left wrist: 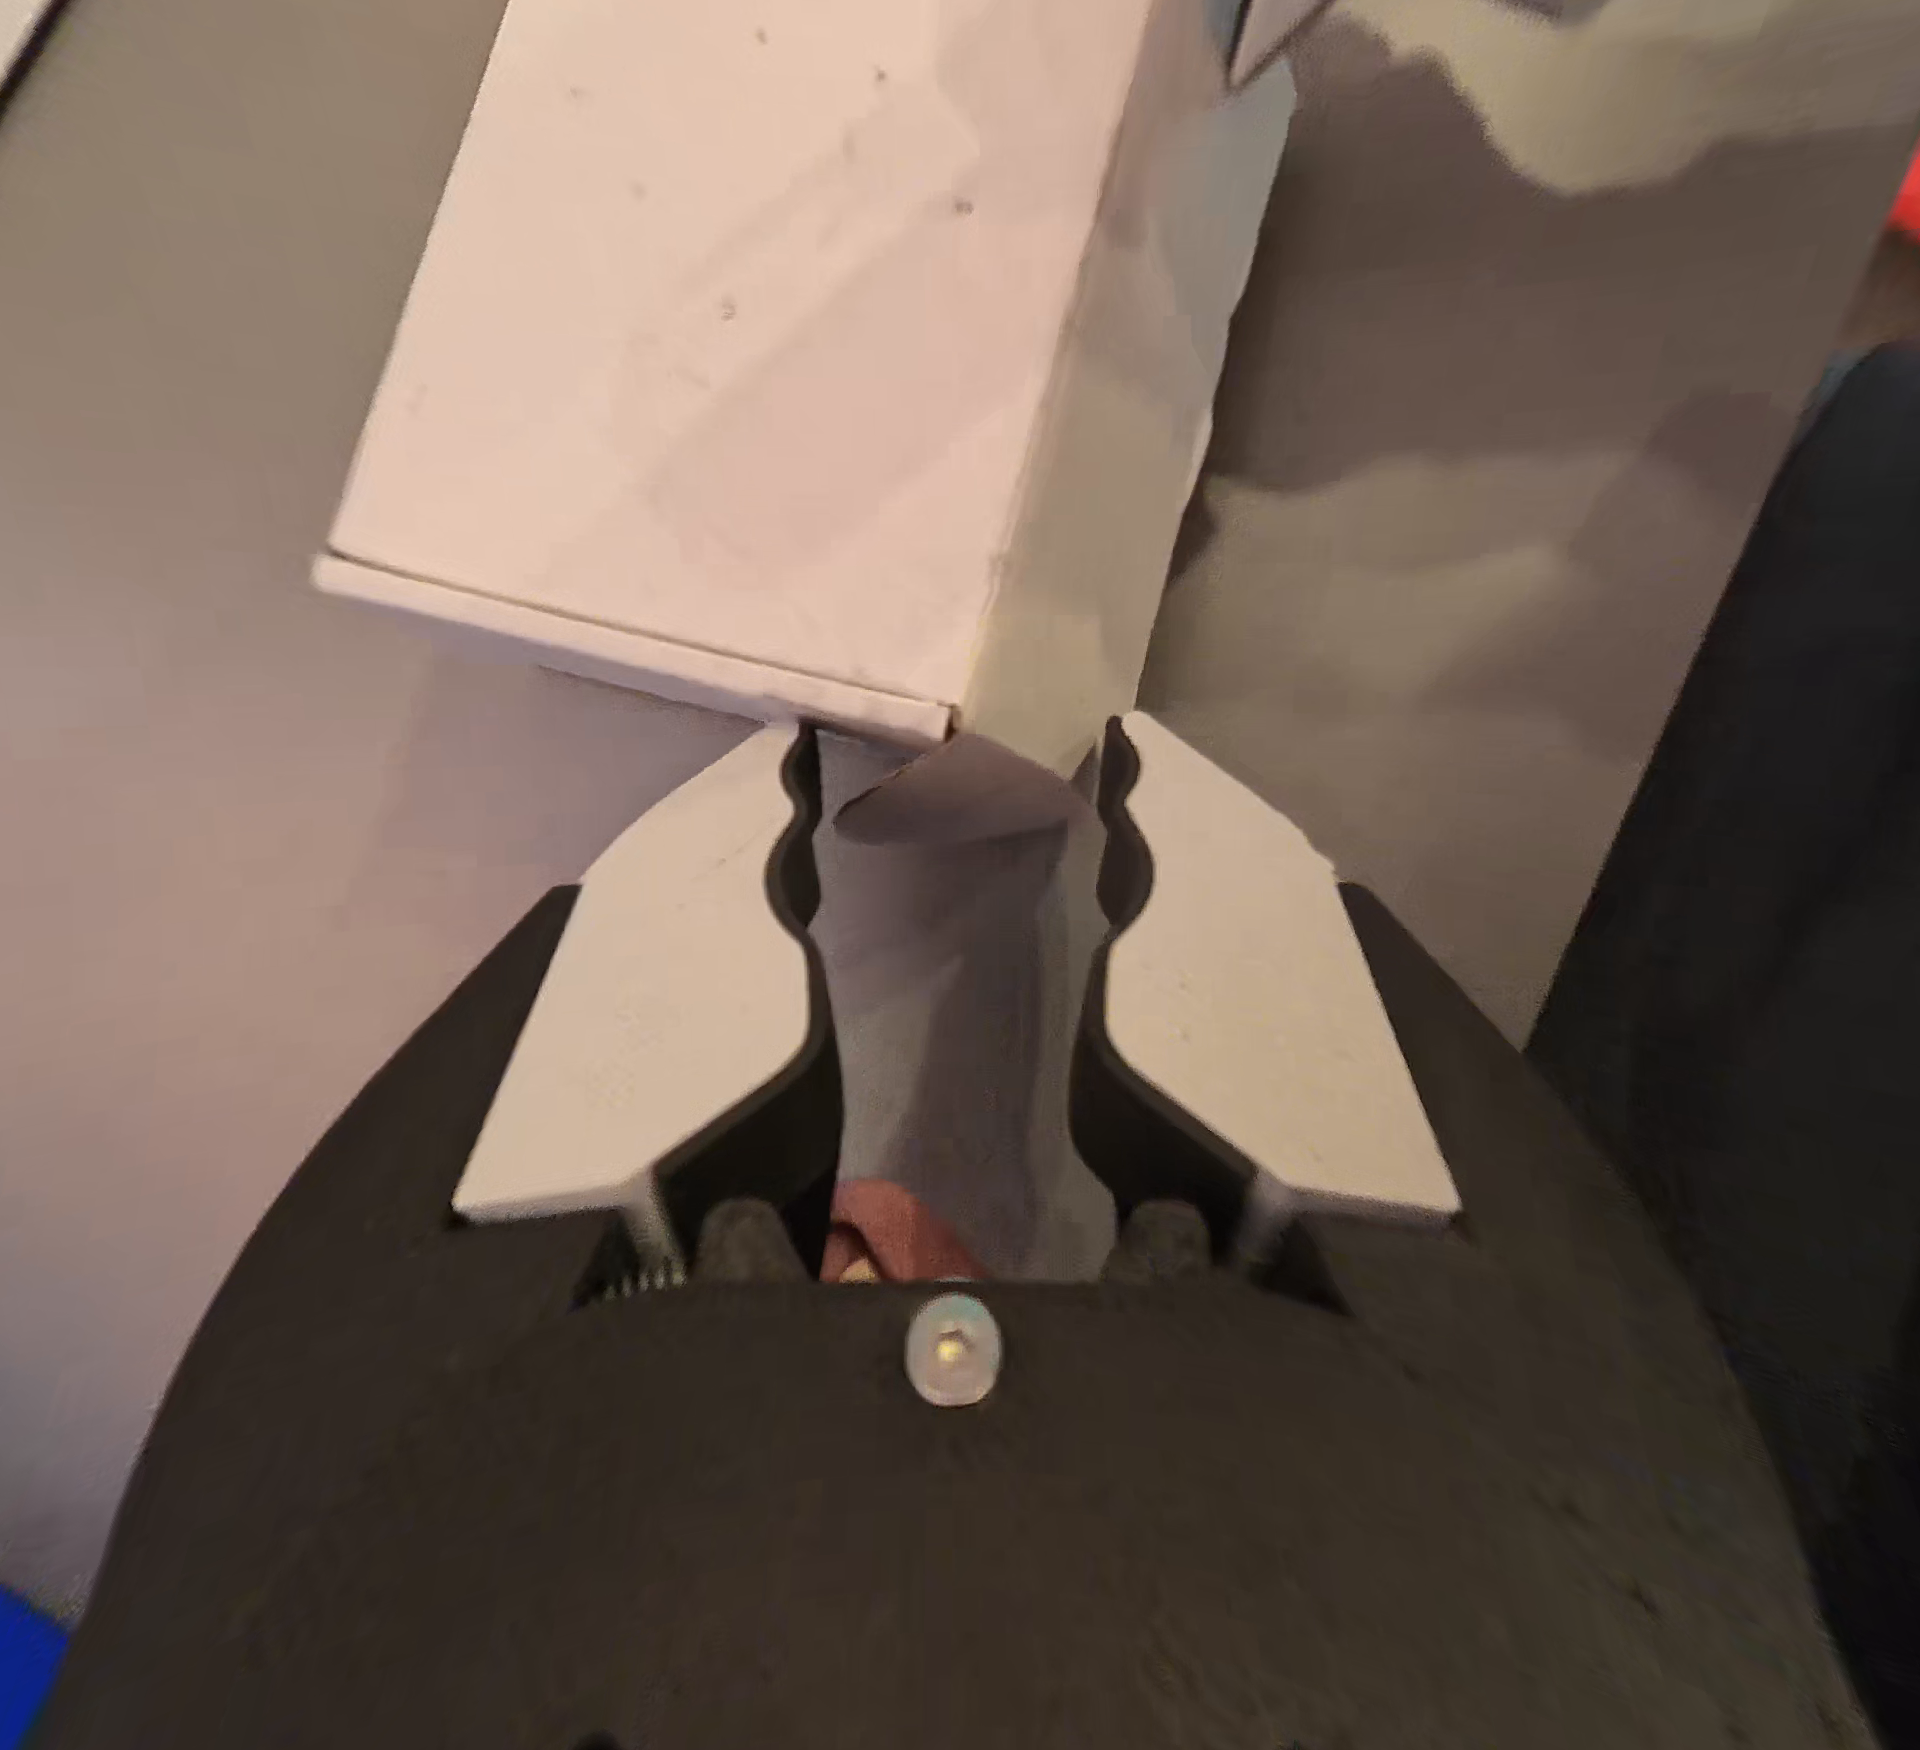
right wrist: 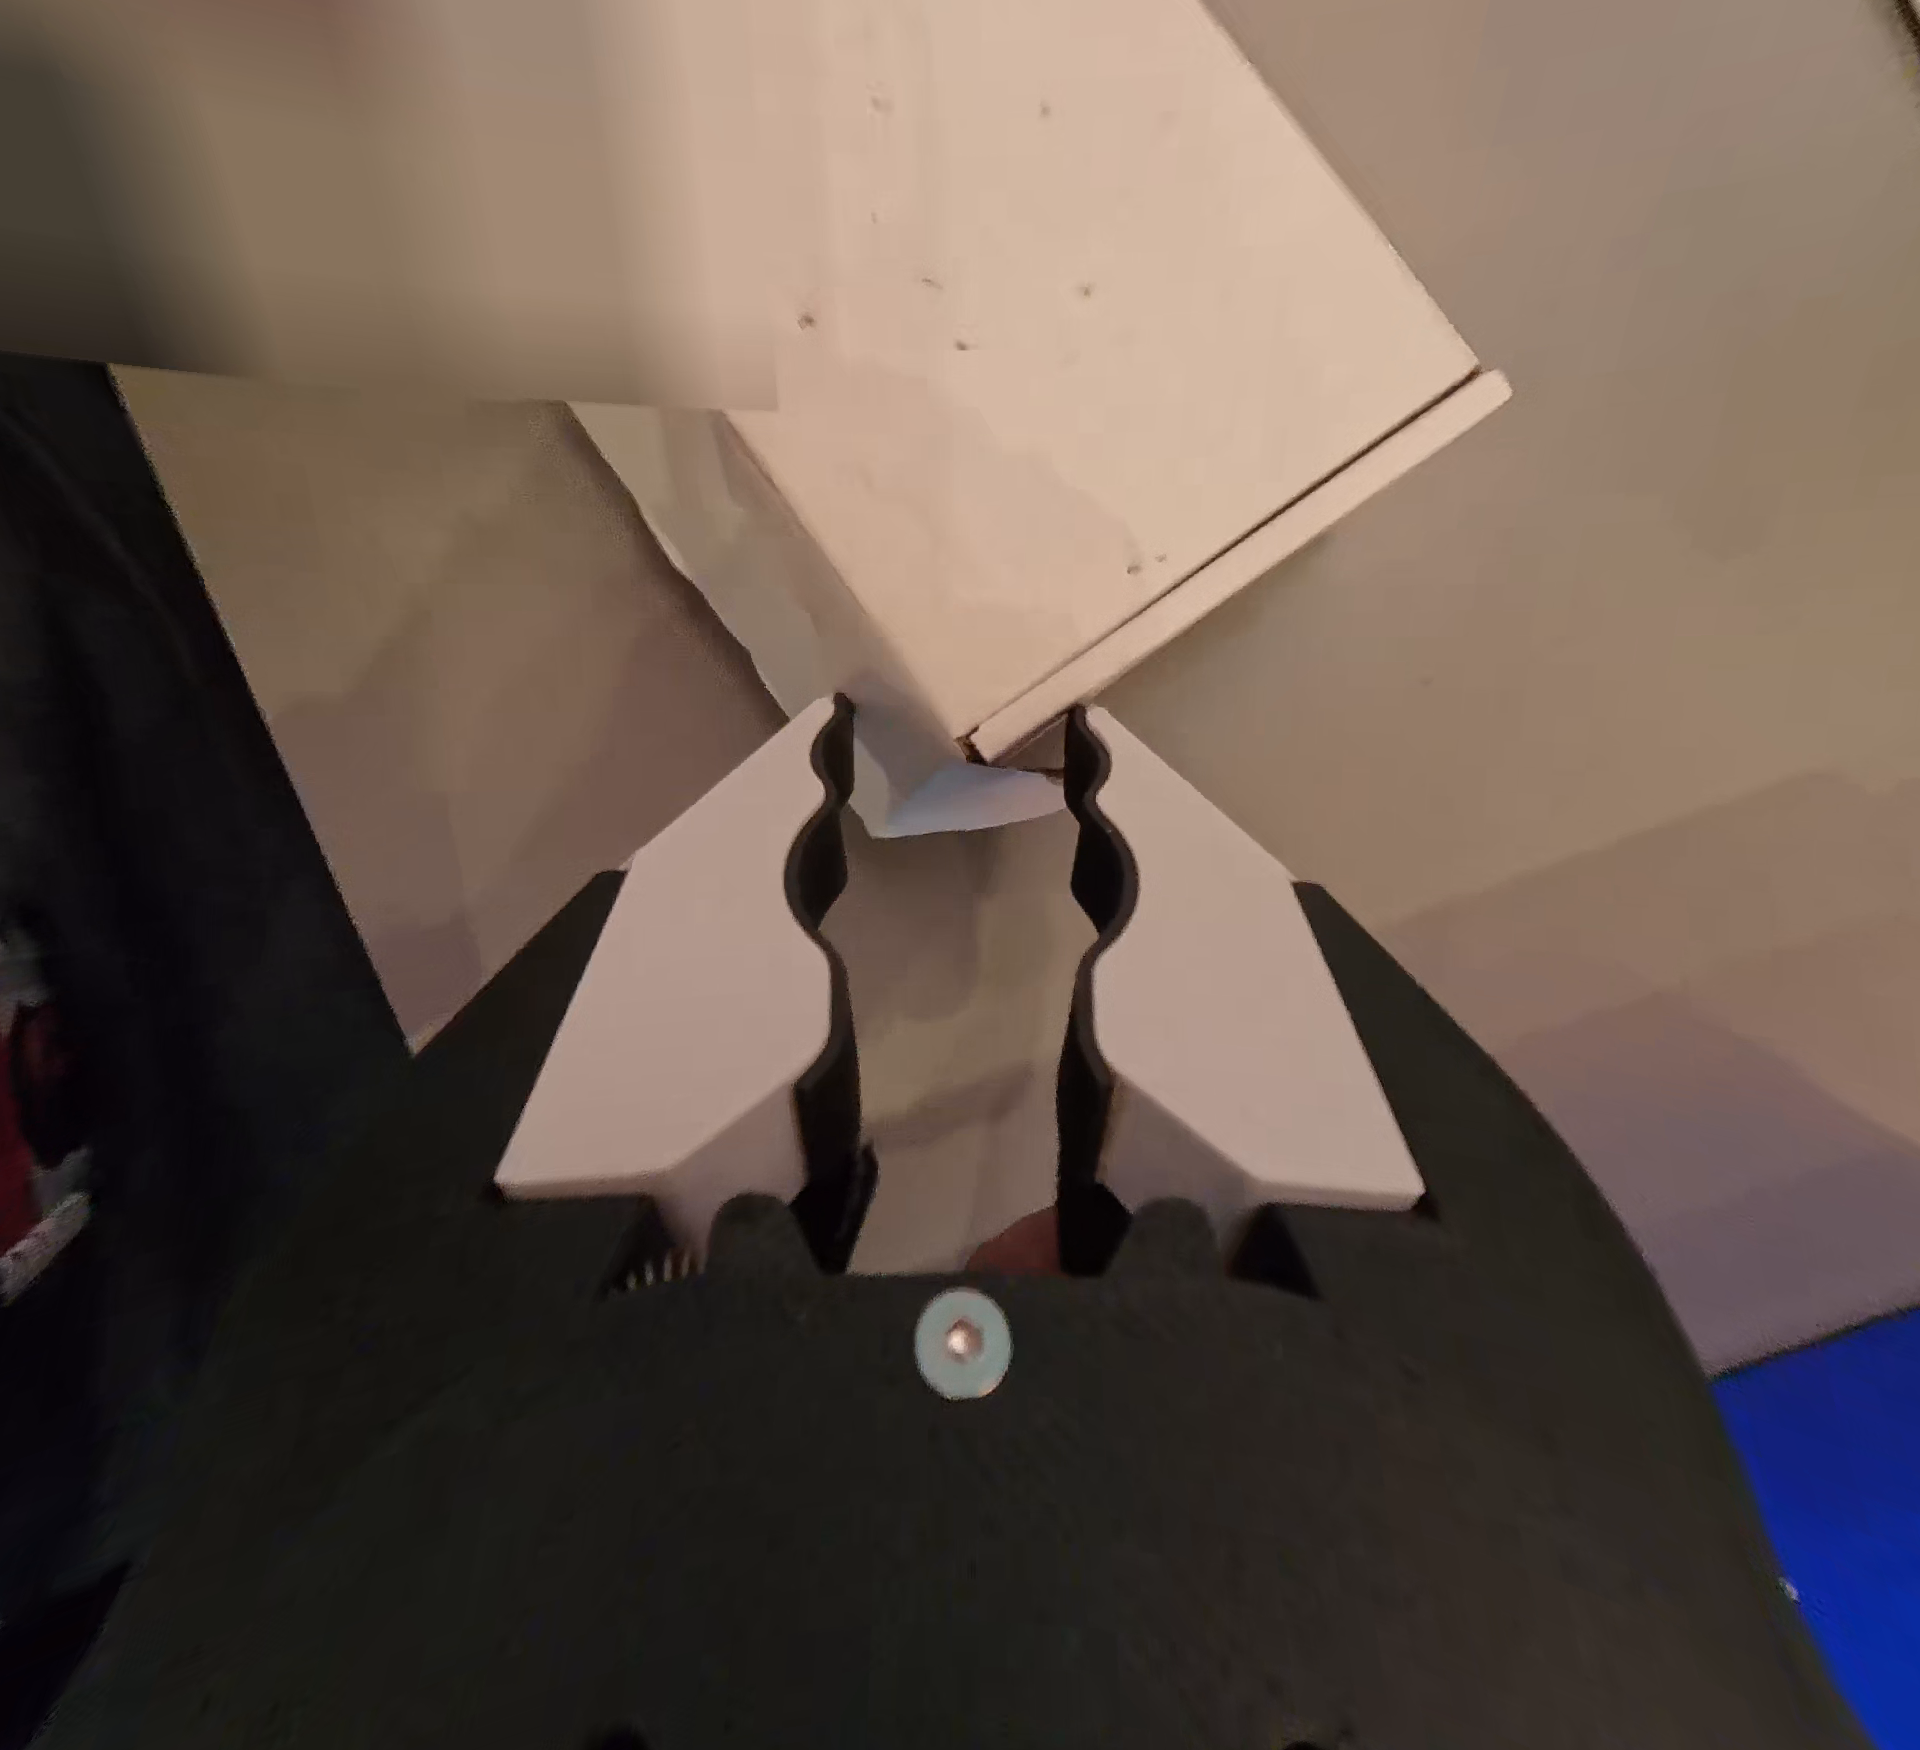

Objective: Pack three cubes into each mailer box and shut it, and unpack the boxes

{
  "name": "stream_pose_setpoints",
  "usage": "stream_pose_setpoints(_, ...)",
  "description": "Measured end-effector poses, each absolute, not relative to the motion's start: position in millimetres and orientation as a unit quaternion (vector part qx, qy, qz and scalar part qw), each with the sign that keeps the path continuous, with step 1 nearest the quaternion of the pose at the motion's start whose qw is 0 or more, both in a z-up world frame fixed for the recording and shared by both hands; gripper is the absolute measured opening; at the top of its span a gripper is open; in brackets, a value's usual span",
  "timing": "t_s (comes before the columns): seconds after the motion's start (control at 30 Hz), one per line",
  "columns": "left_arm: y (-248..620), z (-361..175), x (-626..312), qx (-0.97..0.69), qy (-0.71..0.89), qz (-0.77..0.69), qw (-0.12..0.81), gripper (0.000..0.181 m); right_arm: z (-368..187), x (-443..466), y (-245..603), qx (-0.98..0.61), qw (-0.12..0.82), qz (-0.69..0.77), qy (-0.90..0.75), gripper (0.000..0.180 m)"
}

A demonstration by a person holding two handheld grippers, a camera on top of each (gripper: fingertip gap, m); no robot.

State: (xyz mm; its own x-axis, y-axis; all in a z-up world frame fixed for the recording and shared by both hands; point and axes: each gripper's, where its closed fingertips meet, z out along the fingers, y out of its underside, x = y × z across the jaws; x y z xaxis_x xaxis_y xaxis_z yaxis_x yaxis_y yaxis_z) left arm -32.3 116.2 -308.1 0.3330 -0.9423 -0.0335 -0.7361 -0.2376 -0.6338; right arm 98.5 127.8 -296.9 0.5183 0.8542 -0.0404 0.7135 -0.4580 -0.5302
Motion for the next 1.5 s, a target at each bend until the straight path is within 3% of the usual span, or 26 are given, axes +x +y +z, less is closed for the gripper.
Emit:
stream_pose_setpoints(0.03, 114.6, -310.7, -32.6, -0.758, 0.562, -0.166, 0.287, 0.052, -300.2, 99.7, 127.1, -0.839, 0.231, 0.143, -0.472, 0.038)
stream_pose_setpoints(0.27, 128.9, -274.2, -42.7, -0.710, 0.603, -0.119, 0.345, 0.059, -294.0, 99.1, 124.5, -0.815, 0.271, 0.134, -0.494, 0.040)
stream_pose_setpoints(0.4, 151.5, -271.3, -41.9, -0.697, 0.629, -0.068, 0.337, 0.102, -296.4, 99.1, 126.3, -0.817, 0.270, 0.131, -0.492, 0.038)
stream_pose_setpoints(0.57, 161.8, -300.5, -26.9, -0.697, 0.657, -0.062, 0.280, 0.131, -297.6, 98.7, 125.6, -0.817, 0.271, 0.134, -0.490, 0.036)
stream_pose_setpoints(0.8, 167.4, -314.3, -24.2, -0.701, 0.666, -0.056, 0.247, 0.124, -300.6, 98.2, 125.6, -0.815, 0.270, 0.138, -0.494, 0.034)
stream_pose_setpoints(1.03, 168.5, -307.3, -26.1, -0.720, 0.660, -0.107, 0.186, 0.122, -277.1, 101.9, 129.6, -0.786, 0.318, 0.096, -0.522, 0.049)
stream_pose_setpoints(1.3, 156.7, -290.8, -26.8, -0.742, 0.626, -0.238, 0.021, 0.122, -263.6, 87.8, 125.0, -0.662, 0.362, -0.077, -0.651, 0.090)
stream_pose_setpoints(1.37, 151.8, -287.7, -26.5, -0.737, 0.618, -0.272, -0.018, 0.122, -266.3, 84.6, 127.8, -0.631, 0.364, -0.125, -0.674, 0.088)
stream_pose_setpoints(1.47, 143.0, -285.0, -27.9, -0.720, 0.621, -0.302, -0.063, 0.122, -264.2, 80.8, 135.0, -0.607, 0.375, -0.163, -0.682, 0.062)
stream_pose_setpoints(1.5, 141.4, -284.8, -28.0, -0.717, 0.622, -0.307, -0.072, 0.122, -264.2, 81.6, 137.0, -0.604, 0.371, -0.171, -0.684, 0.062)
